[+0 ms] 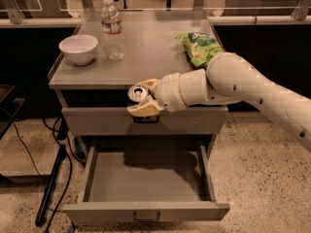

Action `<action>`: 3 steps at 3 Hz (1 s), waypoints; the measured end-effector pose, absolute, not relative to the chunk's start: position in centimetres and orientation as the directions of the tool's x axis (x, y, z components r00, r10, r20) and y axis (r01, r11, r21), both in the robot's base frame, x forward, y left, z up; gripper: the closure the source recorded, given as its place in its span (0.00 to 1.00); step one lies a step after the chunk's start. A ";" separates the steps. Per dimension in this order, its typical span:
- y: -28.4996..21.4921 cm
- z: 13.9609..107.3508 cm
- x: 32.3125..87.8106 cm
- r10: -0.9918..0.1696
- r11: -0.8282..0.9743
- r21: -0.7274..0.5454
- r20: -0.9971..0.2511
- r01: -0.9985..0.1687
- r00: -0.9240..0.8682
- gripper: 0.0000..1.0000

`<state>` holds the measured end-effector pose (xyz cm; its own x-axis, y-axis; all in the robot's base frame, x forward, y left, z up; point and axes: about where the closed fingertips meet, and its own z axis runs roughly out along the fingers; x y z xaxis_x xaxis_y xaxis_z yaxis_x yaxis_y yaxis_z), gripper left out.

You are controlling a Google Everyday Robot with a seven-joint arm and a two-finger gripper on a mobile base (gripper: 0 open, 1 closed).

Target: Pick pepsi can from middle drawer and place on counter

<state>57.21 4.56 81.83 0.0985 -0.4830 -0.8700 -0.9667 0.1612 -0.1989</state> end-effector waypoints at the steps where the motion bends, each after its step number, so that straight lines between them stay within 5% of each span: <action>1: 4.6 81.8 57.2 -0.483 0.161 -0.199 -0.870 -0.967 0.099 1.00; 3: 3.9 88.9 60.3 -0.458 0.146 -0.263 -0.873 -0.954 0.170 1.00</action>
Offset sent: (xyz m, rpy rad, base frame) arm 0.0192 -0.0086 0.0560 0.0439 -0.0426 0.0147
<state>60.30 3.87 88.92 0.1703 -0.4576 -0.8727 -0.9539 0.1457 -0.2625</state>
